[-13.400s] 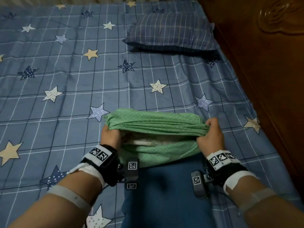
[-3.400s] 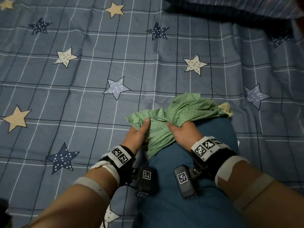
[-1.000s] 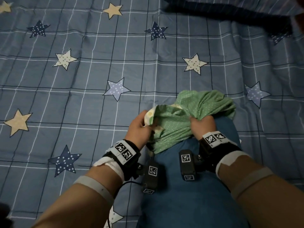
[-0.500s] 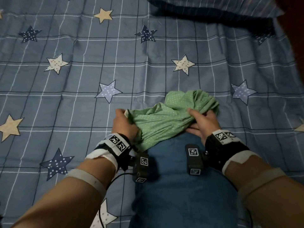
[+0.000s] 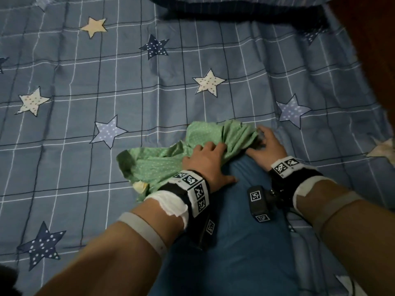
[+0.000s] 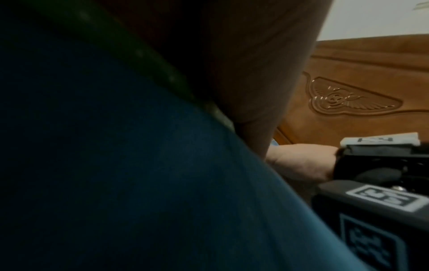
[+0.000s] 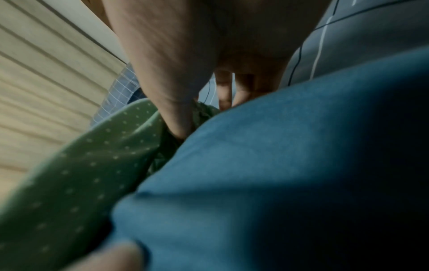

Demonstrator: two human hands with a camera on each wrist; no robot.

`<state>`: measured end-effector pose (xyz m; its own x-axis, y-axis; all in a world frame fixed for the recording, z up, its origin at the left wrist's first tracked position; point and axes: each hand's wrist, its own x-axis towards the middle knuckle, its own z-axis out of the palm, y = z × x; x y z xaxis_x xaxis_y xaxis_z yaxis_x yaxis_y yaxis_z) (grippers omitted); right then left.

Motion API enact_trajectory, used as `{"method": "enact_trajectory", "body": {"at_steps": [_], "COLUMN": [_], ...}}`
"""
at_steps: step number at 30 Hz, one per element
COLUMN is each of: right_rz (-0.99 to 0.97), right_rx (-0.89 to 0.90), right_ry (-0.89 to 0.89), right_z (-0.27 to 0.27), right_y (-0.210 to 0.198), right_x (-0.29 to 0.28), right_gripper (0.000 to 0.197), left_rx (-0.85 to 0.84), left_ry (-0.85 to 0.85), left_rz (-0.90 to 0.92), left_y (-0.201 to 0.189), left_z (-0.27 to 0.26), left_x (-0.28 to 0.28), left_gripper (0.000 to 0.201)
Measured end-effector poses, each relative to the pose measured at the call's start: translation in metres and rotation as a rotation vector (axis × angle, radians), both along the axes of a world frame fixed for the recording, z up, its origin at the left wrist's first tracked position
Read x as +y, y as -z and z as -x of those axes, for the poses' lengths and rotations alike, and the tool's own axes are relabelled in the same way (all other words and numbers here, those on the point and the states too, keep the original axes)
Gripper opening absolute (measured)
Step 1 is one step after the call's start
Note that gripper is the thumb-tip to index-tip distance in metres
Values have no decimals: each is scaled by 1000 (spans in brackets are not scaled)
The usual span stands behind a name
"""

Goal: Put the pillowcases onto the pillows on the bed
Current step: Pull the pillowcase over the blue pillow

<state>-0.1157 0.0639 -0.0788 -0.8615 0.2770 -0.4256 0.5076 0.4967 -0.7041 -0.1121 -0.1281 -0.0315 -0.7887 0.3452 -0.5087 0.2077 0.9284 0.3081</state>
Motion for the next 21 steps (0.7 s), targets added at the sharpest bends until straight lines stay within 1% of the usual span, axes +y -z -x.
{"method": "enact_trajectory", "body": {"at_steps": [1,3,4,6,7,8,9,11,12,14,16,19,20,21], "right_rz": [-27,-147,-193,-194,-187,-198,-213,-222,-205,-157,-74,111,139,137], "right_rx": [-6,-28,-38,-75,-81,-72,-63,-37,-13,13,39,52,56,66], "right_ry": [-48,-141,-175,-171,-145,-132,-131,-133,-130,-105,-48,-1,-7,-16], "right_z": [3,8,9,8,6,4,1,-4,-6,-9,-14,-24,-27,-31], "right_y": [3,4,4,4,3,3,2,0,0,0,0,-1,1,3], "right_x": [2,0,-1,-3,-3,-1,1,5,8,12,14,14,15,17], "right_gripper": [56,20,6,18,19,19,17,5,10,28,38,70,72,70], "left_rx": [3,12,14,4,-5,-18,-41,-101,-118,-122,-108,-85,-79,-73], "left_ry": [-9,-23,-28,-47,-51,-52,-51,-45,-30,-5,1,-7,-15,-26], "left_rz": [19,59,88,149,179,201,214,216,201,139,73,-14,-37,-58], "left_y": [3,5,5,2,2,1,1,1,0,-2,-6,-3,-2,0], "left_z": [-2,-6,-8,-10,-9,-8,-6,-3,-2,-1,-3,-7,-8,-9], "left_x": [2,7,11,22,27,32,36,39,39,33,23,3,-4,-10], "left_gripper": [87,92,98,109,109,105,95,69,59,49,50,54,56,59]}}
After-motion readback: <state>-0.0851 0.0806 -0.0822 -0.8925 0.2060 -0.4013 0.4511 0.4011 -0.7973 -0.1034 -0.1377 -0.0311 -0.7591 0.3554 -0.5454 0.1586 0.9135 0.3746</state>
